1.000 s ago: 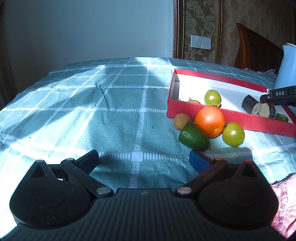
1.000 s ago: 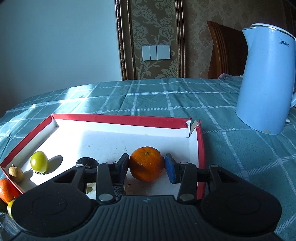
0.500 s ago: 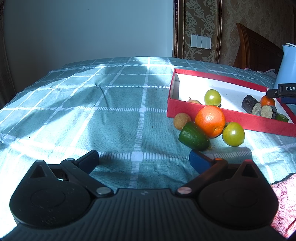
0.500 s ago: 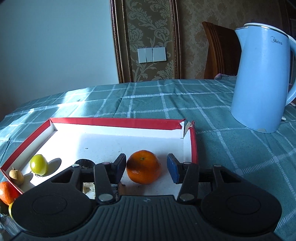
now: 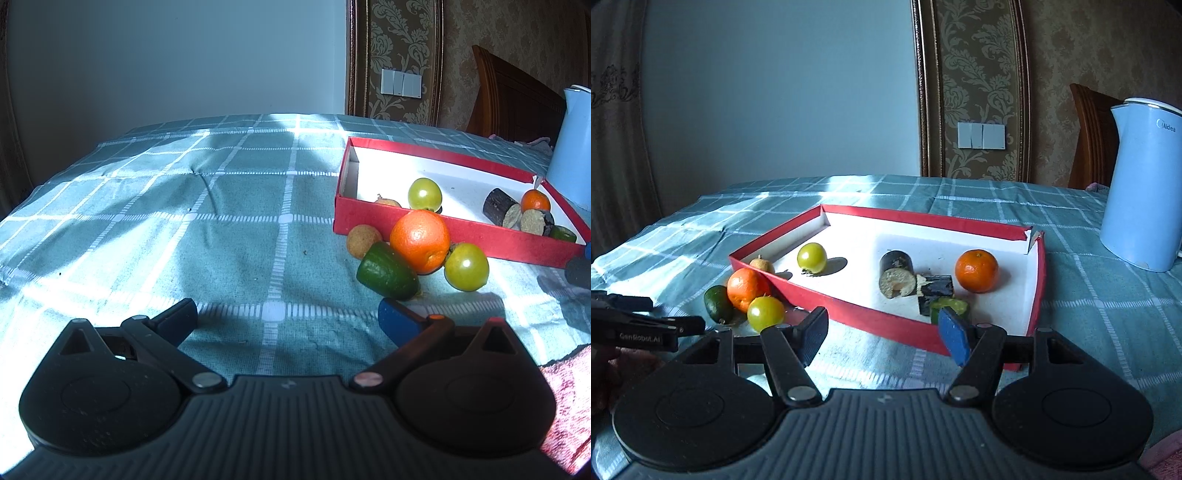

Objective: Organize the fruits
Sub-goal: 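Withdraw the open right tool from the box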

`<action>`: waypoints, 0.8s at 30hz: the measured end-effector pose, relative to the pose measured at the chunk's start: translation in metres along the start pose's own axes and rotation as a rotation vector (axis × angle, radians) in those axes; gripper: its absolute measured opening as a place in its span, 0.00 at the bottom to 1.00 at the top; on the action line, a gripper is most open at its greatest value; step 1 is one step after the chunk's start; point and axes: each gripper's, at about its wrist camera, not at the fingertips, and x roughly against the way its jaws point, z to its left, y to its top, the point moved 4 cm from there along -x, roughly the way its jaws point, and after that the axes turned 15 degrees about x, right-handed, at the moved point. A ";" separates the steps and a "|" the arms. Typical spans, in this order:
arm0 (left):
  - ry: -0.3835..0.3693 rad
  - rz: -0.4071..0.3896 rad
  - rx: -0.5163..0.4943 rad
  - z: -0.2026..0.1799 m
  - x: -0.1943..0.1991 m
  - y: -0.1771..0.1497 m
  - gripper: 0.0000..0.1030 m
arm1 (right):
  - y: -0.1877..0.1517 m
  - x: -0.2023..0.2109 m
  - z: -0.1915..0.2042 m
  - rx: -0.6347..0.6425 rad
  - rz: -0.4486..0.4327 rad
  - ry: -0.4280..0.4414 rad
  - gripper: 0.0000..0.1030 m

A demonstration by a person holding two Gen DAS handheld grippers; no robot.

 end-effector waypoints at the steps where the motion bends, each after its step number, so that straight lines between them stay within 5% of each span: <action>1: -0.001 0.001 0.000 0.000 0.000 0.000 1.00 | -0.002 0.000 0.005 0.012 0.002 0.018 0.64; 12: -0.005 -0.020 -0.053 -0.009 0.007 0.000 1.00 | -0.018 -0.023 0.013 0.004 0.133 0.044 0.64; 24: -0.048 -0.023 -0.094 -0.027 0.005 0.006 1.00 | -0.018 -0.024 0.017 0.031 0.146 0.048 0.70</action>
